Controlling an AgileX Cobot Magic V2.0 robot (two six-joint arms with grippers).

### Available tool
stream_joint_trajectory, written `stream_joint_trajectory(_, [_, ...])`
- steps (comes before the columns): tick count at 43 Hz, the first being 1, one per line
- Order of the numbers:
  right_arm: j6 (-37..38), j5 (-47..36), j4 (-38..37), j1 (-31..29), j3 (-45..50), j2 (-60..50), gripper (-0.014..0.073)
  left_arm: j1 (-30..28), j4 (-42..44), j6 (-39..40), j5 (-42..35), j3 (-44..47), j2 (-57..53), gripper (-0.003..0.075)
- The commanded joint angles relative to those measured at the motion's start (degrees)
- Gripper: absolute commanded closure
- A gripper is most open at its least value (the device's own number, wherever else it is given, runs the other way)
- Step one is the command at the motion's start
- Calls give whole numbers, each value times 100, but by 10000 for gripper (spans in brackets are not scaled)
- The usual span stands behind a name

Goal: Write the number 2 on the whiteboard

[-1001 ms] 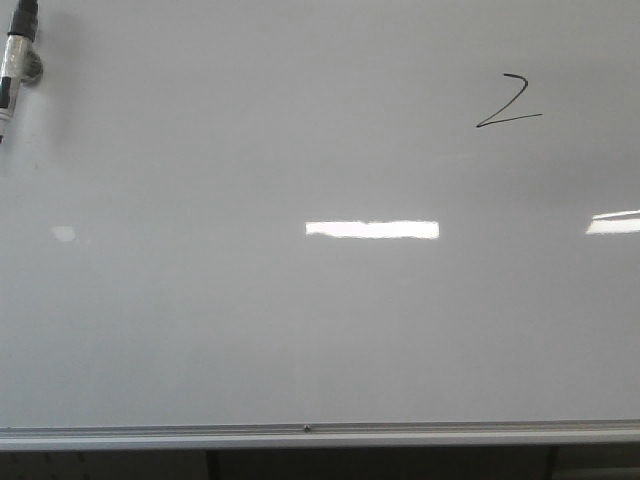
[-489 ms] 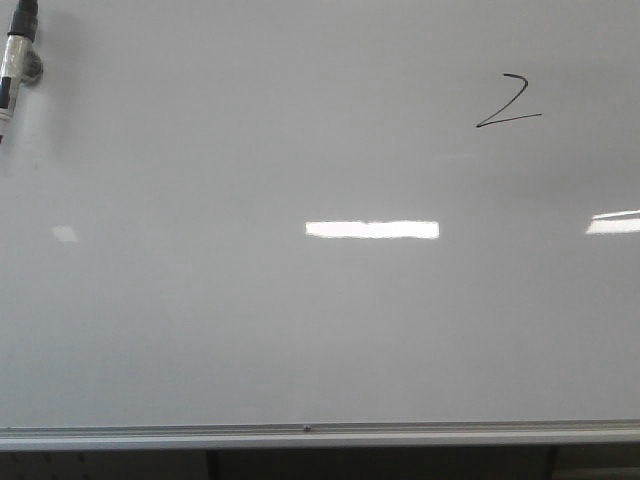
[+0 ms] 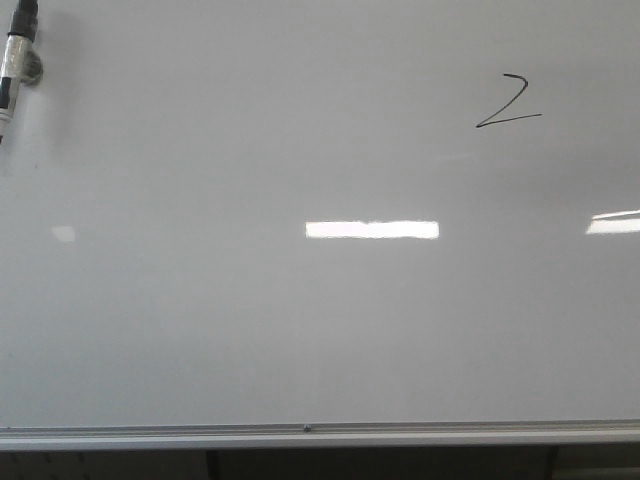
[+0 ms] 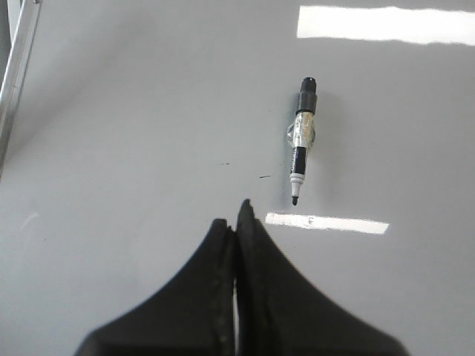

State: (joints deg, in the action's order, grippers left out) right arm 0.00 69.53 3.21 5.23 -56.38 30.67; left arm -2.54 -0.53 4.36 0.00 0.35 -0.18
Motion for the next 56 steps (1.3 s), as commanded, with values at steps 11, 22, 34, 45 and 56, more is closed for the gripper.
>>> stream_joint_trajectory(11, [-84,-366,-65,-30,-114,64,663,12,53,7,-487,196,-165,741])
stream_joint_trajectory(22, [-84,-359,-65,-30,-114,64,663,12,53,7,-487,196,-165,741])
stream_joint_trajectory(34, [-84,-359,-65,-30,-114,64,663,12,53,7,-487,196,-165,741])
stream_joint_trajectory(45, [-84,-359,-65,-30,-114,64,663,12,53,7,-487,196,-165,741])
stream_joint_trajectory(56, [-90,-894,-198,-306,549,-772,663,1,53,7,-477,196,-153,741])
